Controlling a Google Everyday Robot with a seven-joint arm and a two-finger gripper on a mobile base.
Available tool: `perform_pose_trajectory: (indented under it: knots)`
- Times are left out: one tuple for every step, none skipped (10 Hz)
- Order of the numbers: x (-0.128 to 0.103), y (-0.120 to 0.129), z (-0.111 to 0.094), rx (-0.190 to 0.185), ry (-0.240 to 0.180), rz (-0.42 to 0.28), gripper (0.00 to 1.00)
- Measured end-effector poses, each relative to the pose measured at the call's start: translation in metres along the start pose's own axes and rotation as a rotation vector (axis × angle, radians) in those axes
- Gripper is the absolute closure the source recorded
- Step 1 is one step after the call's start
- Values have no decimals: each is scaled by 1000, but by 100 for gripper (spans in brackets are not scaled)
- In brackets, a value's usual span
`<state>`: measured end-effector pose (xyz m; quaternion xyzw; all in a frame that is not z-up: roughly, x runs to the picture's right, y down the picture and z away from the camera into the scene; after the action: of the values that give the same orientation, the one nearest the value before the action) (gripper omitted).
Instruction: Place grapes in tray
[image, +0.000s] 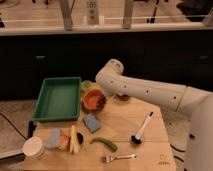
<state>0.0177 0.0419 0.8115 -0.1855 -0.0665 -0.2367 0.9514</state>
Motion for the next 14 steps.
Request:
perform_pose_trajectory:
  knots:
    - [-1, -3, 0, 2, 4, -10, 98]
    - [-3, -6, -1, 4, 7, -20, 98]
    - [-7, -10, -1, 5, 11, -34, 98]
    - [-9, -14, -2, 8, 15, -45, 98]
    - [-10, -16, -2, 8, 19, -52, 98]
    - [-11, -19, -3, 10, 25, -62, 98]
    - [-12, -23, -3, 12, 29, -71, 98]
    - [-17, -28, -3, 15, 32, -86, 98]
    - [-21, -32, -4, 16, 36, -101, 98]
    - [-23, -36, -5, 18, 42, -112, 98]
    - [-23, -39, -5, 21, 46, -121, 98]
    - [-26, -42, -5, 24, 46, -130, 98]
    - [-34, -48, -5, 27, 43, -143, 98]
    - [-39, -53, -4, 31, 42, -152, 98]
